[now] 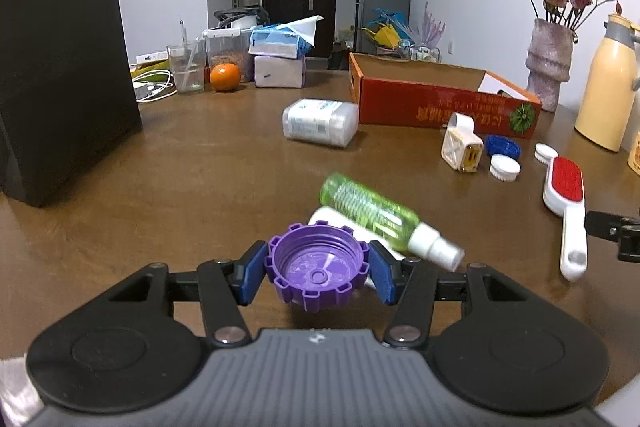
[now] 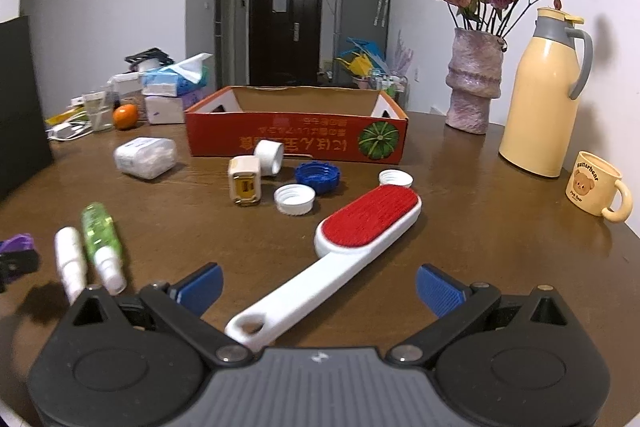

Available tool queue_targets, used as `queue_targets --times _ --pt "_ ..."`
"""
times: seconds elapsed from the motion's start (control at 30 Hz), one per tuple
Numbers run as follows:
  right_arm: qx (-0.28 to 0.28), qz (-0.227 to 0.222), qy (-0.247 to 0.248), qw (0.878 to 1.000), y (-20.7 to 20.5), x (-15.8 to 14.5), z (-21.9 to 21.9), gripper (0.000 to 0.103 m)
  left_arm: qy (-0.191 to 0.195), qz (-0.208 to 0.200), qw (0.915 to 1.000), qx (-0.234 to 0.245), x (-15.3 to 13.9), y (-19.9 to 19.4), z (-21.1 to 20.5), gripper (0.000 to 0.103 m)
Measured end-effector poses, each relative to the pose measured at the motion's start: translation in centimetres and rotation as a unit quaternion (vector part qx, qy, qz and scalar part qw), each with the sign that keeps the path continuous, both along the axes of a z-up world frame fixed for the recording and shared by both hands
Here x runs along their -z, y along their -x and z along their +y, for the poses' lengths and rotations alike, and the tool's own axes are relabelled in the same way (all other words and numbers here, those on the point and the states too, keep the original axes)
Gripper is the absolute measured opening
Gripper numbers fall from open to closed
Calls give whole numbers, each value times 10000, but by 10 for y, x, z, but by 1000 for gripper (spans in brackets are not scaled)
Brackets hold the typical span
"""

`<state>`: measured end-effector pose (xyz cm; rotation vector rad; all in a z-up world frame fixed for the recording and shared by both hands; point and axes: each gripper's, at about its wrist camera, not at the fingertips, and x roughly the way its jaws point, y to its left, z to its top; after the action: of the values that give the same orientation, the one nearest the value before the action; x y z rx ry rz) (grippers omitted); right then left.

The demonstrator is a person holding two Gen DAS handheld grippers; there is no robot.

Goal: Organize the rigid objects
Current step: 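Grasp the red-and-white lint brush with the right gripper while the left gripper holds the purple cap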

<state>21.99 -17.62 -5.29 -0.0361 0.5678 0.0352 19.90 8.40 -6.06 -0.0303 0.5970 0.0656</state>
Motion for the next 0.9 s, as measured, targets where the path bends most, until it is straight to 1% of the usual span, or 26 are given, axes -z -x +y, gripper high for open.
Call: queue_targets --times 0.17,0.33,0.43,0.57,0.63,0.67,0.73,0.83,0.9 --pt "312 107 42 9994 -34 4 -4 101 16 -56 10000 42 -8 -13 -3 55" --pt "518 333 12 9981 -71 13 -7 95 76 -79 9999 60 -12 -25 -10 55" --pt "673 376 -40 9970 -88 16 -9 91 91 -72 9999 62 -14 -34 -14 55" --pt "905 521 -79 9945 -107 23 -11 80 96 -53 9999 71 -16 -44 -21 55" --pt "968 690 -272 9925 -113 27 -16 69 83 -41 9999 86 -17 -49 -25 55" --pt "949 747 -391 9919 -115 29 -18 68 76 -38 9999 96 -18 -51 -27 55" --pt "903 745 -447 9921 -114 30 -20 67 65 -30 9999 115 -19 -55 -31 55" --pt "715 742 -530 9933 -109 30 -27 60 53 -17 9999 136 -21 -60 -36 55" --pt "585 747 -608 9936 -106 30 -34 57 50 -16 9999 156 -23 -64 -39 55"
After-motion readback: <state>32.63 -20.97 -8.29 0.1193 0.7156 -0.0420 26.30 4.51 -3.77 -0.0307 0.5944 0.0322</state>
